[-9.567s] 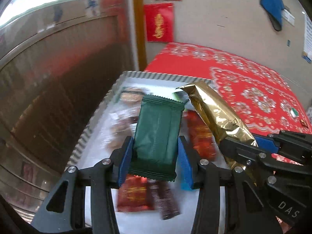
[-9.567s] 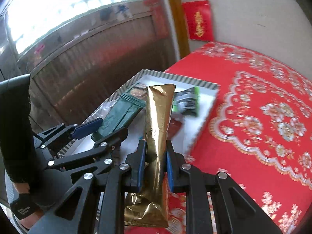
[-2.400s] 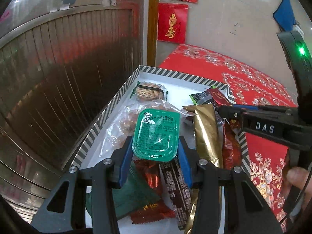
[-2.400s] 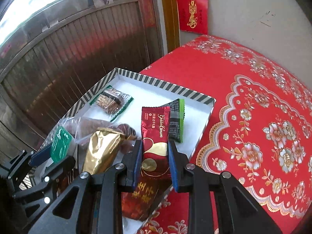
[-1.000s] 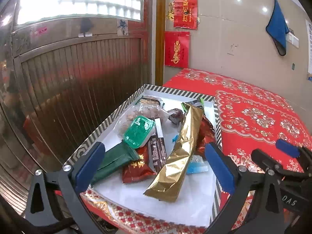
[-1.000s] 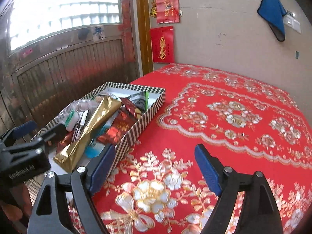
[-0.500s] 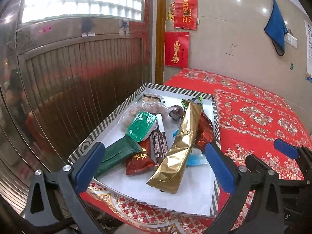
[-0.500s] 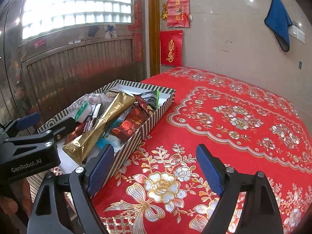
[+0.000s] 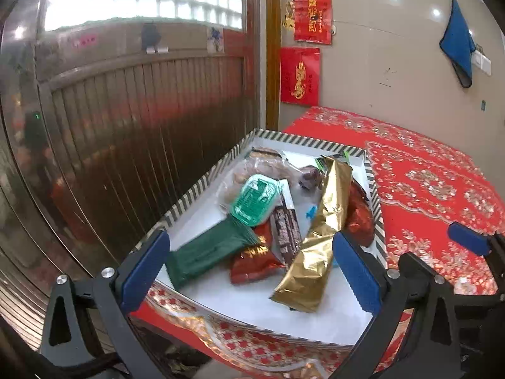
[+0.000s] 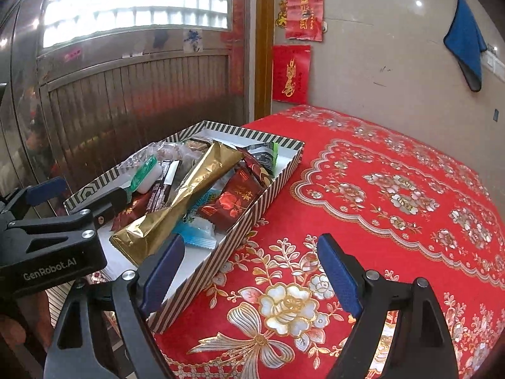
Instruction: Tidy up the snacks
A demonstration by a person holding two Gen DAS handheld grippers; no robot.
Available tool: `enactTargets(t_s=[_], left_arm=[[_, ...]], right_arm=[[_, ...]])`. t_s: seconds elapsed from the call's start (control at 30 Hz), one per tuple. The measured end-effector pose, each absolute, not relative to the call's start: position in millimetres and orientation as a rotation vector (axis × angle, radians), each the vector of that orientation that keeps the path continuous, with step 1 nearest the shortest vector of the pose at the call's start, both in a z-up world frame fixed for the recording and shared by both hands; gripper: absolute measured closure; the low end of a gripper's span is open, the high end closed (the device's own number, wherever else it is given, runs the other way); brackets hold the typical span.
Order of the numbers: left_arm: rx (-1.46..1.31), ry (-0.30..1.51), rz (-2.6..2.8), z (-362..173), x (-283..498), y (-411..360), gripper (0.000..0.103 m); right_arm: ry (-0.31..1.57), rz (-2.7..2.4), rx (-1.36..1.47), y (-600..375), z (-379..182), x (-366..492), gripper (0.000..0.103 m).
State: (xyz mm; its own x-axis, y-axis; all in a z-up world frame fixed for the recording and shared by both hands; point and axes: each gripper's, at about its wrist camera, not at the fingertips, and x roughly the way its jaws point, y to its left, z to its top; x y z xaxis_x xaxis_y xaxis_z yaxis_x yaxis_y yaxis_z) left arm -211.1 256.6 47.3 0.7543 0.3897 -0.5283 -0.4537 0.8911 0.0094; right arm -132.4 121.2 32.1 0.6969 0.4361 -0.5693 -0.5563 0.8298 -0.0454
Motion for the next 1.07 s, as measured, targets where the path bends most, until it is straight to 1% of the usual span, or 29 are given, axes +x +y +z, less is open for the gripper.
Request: enactTargets(t_s=[0.4, 0.8, 1.07], left_arm=[[-0.141, 0.547, 0.426, 49.9, -211.1, 254.7, 0.000], [-0.049, 0.517, 0.426, 56.7, -208.7, 239.1, 0.000], [-0.038, 0.536, 0.389, 56.4, -198.3, 226.9, 0.000]], right_arm=[[0.581, 0.563, -0.210, 118.2, 33.6, -130.5, 0.017], [0.593, 0.558, -0.209, 116.4, 32.9, -129.3, 0.017], [0.613, 0.541, -0.191, 104.5, 30.1, -120.8, 0.017]])
